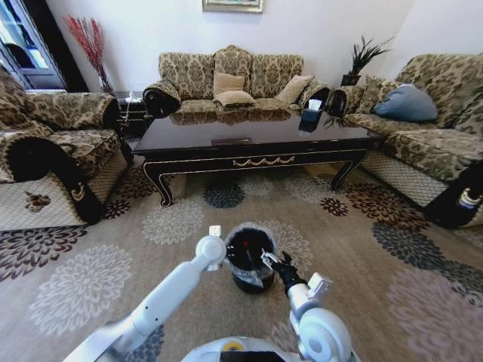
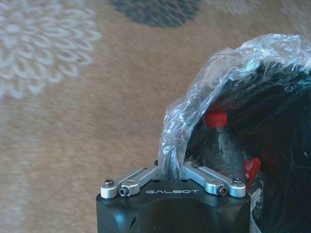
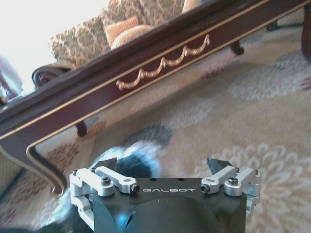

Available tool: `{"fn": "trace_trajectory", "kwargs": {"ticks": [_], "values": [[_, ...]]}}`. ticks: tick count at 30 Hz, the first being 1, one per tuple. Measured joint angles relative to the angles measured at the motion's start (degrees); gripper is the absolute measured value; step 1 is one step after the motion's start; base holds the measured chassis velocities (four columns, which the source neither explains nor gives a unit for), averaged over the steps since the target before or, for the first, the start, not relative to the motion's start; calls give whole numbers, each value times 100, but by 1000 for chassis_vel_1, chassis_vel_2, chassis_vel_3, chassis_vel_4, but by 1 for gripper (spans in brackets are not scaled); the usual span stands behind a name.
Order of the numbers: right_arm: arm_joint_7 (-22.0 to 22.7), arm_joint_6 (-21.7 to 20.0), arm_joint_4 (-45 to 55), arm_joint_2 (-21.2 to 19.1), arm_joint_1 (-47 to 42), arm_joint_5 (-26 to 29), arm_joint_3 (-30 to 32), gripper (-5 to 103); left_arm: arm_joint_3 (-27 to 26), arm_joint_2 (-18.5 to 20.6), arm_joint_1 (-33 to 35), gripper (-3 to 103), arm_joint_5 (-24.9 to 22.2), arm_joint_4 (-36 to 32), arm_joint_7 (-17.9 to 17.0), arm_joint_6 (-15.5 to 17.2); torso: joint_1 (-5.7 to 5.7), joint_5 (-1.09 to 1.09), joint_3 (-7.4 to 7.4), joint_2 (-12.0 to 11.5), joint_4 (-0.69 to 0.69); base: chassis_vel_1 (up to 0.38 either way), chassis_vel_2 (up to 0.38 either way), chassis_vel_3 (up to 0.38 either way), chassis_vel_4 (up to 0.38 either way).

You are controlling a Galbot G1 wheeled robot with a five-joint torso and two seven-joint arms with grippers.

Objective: Move to the front of the table and pick up the trash from the floor, then place it into the trash bin.

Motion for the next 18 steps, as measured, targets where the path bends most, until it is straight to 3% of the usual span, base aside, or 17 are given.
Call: {"fn": "trace_trajectory", "kwargs": {"ticks": [3, 10, 15, 17, 18], "values": [[-20, 9, -74, -248, 177, 304, 329, 100, -443, 377, 53, 0, -239, -112, 67, 45, 0, -1, 0, 0, 2, 0, 0, 0, 0], [-198, 128, -524, -440, 471, 196, 533, 100, -1039, 1071, 209, 0, -554, -144, 264, 124, 0, 0, 0, 0, 2, 0, 0, 0, 0], [-695, 502, -1556, -335, 687, -812, 320, 100, -1453, 1740, 346, 0, -810, -50, 541, 128, 0, 0, 0, 0, -1, 0, 0, 0, 0], [-1053, 782, -2195, -294, 825, -1361, 153, 100, -1641, 2081, 454, 0, -806, 61, 830, 130, 0, -1, 0, 0, 0, 0, 0, 0, 0], [-1053, 782, -2195, -294, 825, -1361, 153, 100, -1641, 2081, 454, 0, -806, 61, 830, 130, 0, -1, 0, 0, 0, 0, 0, 0, 0]]}}
